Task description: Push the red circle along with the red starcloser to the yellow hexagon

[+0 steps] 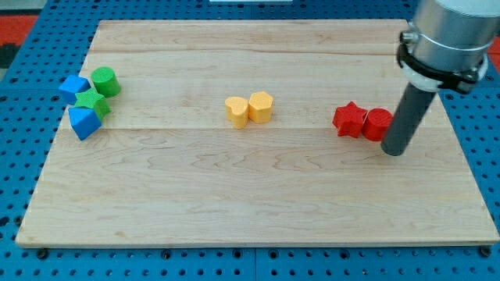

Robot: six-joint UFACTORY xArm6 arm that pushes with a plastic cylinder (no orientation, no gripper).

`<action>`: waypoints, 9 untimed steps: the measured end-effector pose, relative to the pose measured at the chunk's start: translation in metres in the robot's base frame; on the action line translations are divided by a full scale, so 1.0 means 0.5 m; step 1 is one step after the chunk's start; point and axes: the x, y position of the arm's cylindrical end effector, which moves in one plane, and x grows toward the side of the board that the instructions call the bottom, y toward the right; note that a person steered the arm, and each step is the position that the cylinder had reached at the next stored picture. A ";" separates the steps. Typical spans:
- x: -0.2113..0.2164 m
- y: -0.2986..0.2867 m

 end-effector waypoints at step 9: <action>-0.070 -0.127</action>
